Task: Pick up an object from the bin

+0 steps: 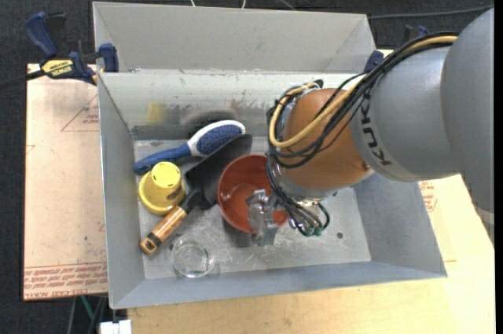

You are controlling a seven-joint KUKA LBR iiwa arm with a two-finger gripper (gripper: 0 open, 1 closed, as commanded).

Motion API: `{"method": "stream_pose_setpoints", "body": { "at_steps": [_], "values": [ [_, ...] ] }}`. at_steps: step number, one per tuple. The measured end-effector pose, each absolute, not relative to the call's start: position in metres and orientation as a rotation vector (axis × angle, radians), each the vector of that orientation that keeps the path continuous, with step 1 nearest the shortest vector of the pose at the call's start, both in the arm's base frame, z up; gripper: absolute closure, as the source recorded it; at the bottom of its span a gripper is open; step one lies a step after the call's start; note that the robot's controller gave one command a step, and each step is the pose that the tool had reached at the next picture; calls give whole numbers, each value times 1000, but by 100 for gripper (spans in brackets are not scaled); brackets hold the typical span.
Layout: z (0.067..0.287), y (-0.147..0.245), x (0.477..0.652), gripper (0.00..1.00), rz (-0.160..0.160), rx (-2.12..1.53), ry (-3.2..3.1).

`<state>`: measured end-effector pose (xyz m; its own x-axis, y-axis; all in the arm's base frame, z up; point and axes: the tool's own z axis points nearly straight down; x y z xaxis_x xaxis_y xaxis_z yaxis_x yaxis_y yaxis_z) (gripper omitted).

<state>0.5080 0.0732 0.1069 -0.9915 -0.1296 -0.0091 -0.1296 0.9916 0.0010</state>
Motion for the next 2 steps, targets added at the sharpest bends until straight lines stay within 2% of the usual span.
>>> {"method": "stream_pose_setpoints", "body": {
  "at_steps": [1,2],
  "values": [
    [88,82,500,100,5,-169,3130],
    [87,82,505,100,5,-167,3130]
  ]
}}
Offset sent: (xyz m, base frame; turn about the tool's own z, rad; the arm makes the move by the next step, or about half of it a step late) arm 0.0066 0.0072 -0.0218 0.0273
